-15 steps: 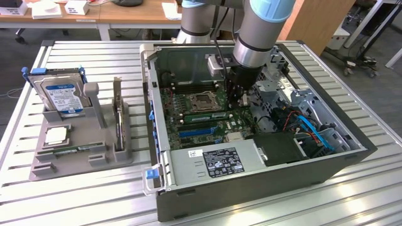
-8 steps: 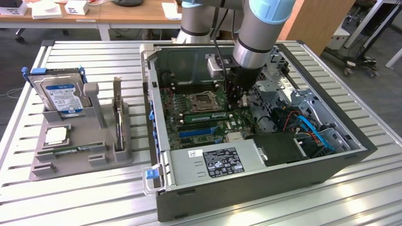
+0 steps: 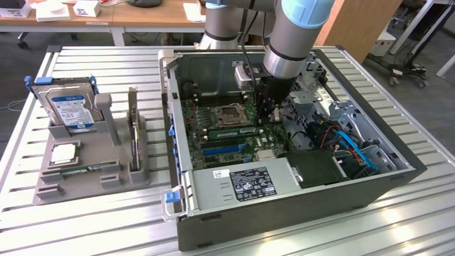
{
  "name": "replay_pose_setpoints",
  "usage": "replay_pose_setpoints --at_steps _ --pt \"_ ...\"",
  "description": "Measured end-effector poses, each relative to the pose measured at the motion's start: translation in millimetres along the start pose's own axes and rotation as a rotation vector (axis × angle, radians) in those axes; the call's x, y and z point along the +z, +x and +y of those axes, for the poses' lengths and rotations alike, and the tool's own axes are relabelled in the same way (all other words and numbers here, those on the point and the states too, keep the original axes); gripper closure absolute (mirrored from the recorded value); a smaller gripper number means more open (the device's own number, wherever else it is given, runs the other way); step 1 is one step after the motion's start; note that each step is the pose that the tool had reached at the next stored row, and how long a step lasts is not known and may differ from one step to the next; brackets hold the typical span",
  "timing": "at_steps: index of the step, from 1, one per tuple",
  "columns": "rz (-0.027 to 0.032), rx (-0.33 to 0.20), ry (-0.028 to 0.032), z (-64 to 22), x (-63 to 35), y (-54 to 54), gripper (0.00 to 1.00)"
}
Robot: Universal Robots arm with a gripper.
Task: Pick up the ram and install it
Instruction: 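Press down the ram until it locks into place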
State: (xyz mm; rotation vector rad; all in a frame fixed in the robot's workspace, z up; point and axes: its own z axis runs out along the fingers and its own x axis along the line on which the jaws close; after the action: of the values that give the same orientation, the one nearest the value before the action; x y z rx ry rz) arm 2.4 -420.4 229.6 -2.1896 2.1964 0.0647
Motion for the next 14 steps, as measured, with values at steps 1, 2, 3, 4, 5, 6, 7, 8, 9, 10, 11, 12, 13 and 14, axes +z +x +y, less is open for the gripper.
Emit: replay_pose_setpoints --at_steps 1,2,3,4,5,6,7,8,9,10,11,12,13,14 --pt "0.0001 0.0 0.0 0.0 0.0 0.0 0.91" --pt "0.0 0.0 0.0 0.0 0.0 0.0 0.91" --pt "-0.0001 0.0 0.0001 0.0 0.3 0.0 0.91" --pt "-0.0004 0.0 0.0002 0.0 0.8 0.0 0.91" --pt "-0.0003 0.0 0.0001 0.0 1.2 0.0 0.91" --pt "-0.0001 0.0 0.0 0.0 1.5 0.1 0.91" --pt "0.0001 0.0 0.0 0.0 1.6 0.1 0.91" --pt "0.0001 0.0 0.0 0.0 1.6 0.1 0.91" --pt "0.0001 0.0 0.0 0.0 1.6 0.1 0.91" --pt "0.0001 0.0 0.0 0.0 1.7 0.1 0.91" --pt "0.0 0.0 0.0001 0.0 2.1 0.1 0.91" --pt "0.0001 0.0 0.0002 0.0 2.7 0.1 0.91" --pt "0.0004 0.0 0.0001 0.0 3.0 0.1 0.91" --pt "0.0006 0.0 0.0001 0.0 3.4 0.2 0.91"
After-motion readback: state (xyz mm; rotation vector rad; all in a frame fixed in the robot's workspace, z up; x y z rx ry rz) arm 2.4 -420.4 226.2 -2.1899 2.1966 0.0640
